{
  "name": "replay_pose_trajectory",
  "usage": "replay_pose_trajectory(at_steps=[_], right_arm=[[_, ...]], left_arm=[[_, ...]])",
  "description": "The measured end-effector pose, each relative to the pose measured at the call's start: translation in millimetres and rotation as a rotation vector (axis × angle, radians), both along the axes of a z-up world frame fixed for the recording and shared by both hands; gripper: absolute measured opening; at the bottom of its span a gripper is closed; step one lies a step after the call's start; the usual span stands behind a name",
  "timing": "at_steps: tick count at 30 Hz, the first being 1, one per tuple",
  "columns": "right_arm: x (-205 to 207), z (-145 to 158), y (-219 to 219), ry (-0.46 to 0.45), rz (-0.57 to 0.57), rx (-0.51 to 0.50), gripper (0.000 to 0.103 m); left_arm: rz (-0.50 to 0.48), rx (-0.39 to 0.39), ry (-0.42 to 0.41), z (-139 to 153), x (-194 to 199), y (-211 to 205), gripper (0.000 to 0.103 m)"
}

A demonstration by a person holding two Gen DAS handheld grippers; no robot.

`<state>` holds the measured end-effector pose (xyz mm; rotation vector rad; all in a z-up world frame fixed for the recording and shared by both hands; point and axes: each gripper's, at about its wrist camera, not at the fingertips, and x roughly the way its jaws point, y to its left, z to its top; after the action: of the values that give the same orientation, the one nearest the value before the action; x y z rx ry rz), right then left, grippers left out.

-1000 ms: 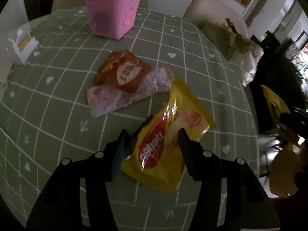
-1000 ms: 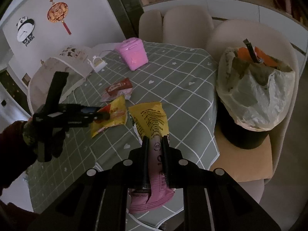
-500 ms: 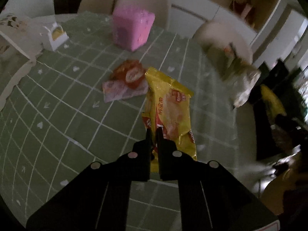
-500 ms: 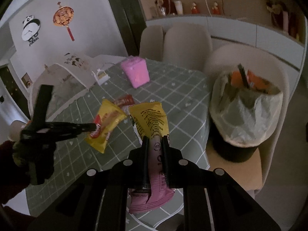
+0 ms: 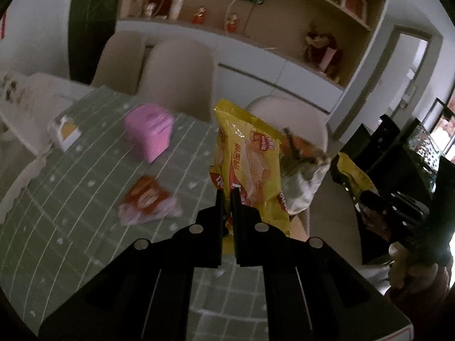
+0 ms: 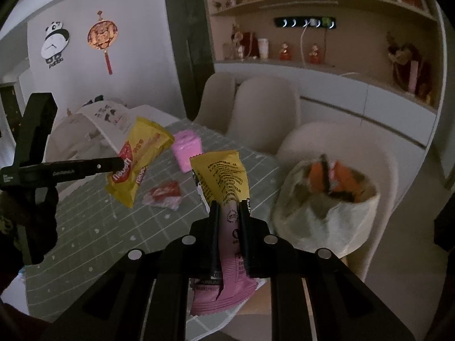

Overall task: Collect trash
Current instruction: 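Carry the yellow Nabati bag and yellow-pink wrapper toward the trash bag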

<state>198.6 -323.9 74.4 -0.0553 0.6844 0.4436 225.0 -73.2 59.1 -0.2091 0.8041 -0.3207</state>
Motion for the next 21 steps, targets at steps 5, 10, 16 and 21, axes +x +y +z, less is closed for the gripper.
replay_pose_trajectory(at_steps=[5,10,16,21], right_arm=[[11.8,17.3,-33.5,-0.04,-0.033,-0.023,0.015],[32.9,23.3,-83.4,-0.056,-0.083,-0.016,0.015],[58.5,15.6,-143.0,-0.065,-0.157,-0.001,0.015],[78.3,12.5,-191.6,-0.07,-0.217,0.008,0.015]], left_arm=[[-0.046,-0.028,-0.03,11.9,22.4,-37.7,0.005],[-0.085,-0.07,-0.022,12.0,55.9,-81.8,0.005],[-0.147,-0.078,-0.018,3.4,101.3,-146.7,0.006],[-0.167,-0.083,-0.012,-5.6,139.5,-193.4,0.006]])
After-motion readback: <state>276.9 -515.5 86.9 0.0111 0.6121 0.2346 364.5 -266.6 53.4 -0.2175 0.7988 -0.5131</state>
